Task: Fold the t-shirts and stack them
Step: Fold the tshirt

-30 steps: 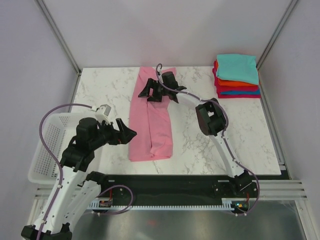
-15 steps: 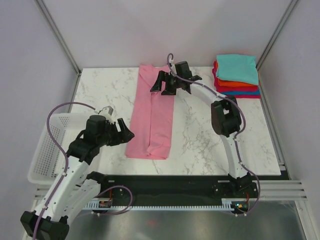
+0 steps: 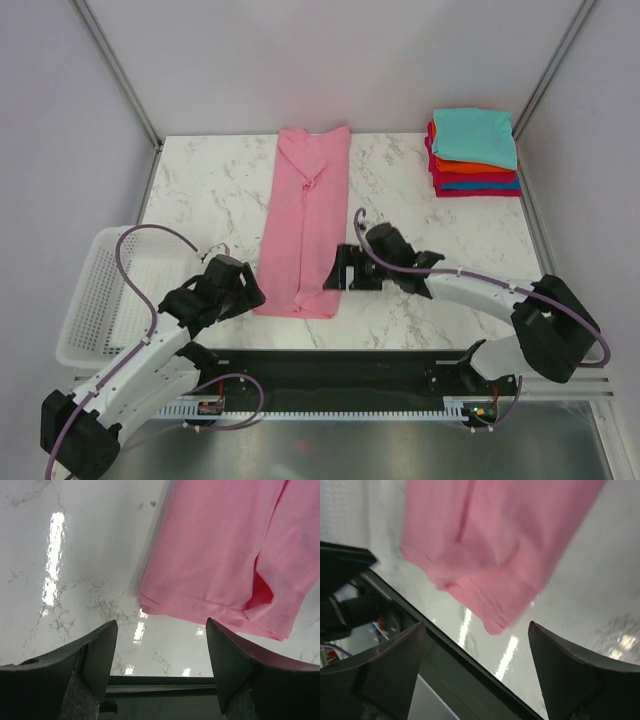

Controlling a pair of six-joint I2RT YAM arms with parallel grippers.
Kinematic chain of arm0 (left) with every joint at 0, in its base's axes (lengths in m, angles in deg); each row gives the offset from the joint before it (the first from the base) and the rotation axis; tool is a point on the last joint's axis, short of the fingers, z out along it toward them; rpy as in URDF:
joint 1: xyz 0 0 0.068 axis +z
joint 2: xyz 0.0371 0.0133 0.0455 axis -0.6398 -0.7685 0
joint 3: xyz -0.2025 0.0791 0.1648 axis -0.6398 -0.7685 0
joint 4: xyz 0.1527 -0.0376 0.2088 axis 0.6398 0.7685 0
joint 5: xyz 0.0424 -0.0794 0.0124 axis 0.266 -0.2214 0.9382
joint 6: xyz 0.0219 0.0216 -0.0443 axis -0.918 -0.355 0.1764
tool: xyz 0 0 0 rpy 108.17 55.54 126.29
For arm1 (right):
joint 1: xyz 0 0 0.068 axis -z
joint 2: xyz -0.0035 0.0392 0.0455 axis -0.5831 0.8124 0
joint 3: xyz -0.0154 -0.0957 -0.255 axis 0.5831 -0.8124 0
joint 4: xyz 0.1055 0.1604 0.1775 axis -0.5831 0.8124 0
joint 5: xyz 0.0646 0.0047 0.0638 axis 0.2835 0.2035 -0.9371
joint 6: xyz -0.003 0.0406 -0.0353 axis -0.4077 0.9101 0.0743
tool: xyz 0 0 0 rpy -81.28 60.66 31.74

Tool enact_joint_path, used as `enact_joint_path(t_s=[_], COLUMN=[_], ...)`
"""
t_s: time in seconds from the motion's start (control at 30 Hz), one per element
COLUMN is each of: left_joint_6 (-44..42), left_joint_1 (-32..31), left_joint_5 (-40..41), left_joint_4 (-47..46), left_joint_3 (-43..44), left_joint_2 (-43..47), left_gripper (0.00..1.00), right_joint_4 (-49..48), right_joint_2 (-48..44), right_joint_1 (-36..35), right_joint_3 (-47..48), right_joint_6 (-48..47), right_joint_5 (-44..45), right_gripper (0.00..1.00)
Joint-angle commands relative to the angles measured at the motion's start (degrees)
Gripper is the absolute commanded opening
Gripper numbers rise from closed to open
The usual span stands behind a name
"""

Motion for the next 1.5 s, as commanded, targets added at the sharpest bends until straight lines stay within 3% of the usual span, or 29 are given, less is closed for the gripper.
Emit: enact_joint_path(t_s=[0.0, 0.1, 0.27, 0.47, 0.67, 0.7, 0.73, 1.03, 1.17, 1.47], left_joint_6=[3.8, 4.0, 4.2, 4.6, 4.4, 4.2, 4.0, 3.5, 4.0, 6.8], left_joint_1=[-0.2, -0.2, -0.3, -0.3, -0.4, -0.4, -0.5, -1.6, -2.3, -6.4], left_joint_5=[4.1, 4.4, 4.7, 4.8, 2.2, 2.4, 2.4, 0.2, -4.2, -5.0], left_joint_4=[-4.2, -4.4, -4.4, -4.4, -6.6, -6.6, -6.7, -8.3, -9.9, -10.7], left_joint_3=[-1.2, -1.9, -2.1, -2.8, -5.3, -5.2, -5.2, -5.5, -7.4, -10.9], left_joint_2=[3.0, 5.3, 6.1, 4.9, 4.1, 4.1, 4.0, 1.5, 2.0, 2.4], left_gripper=[0.79, 0.79, 0.79, 0.77, 0.69, 0.69, 0.68, 0.63, 0.61, 0.54], right_joint_4=[-12.0, -17.8, -18.5, -19.3, -20.6, -20.9, -21.0, -17.3, -16.3, -17.3], right_joint_2=[-1.1, 0.3, 5.2, 8.3, 8.7, 8.6, 8.3, -1.2, -1.9, -1.2], right_joint_1=[-5.1, -9.7, -11.3, -12.1, -12.1, -12.0, -12.1, -12.0, -12.0, -12.0], right_joint_3=[-10.2, -14.5, -13.2, -13.1, -14.7, -15.1, -16.2, -21.8, -22.0, -22.6], right_joint_6=[11.5, 15.4, 15.5, 16.0, 14.8, 14.8, 14.8, 15.5, 15.2, 15.3], right_joint_5=[6.7, 9.3, 10.5, 11.9, 12.9, 12.4, 12.5, 16.0, 16.2, 16.1], right_gripper=[0.89, 0.83, 0.79, 0.65, 0.28, 0.11, 0.02, 0.0, 0.0, 0.0])
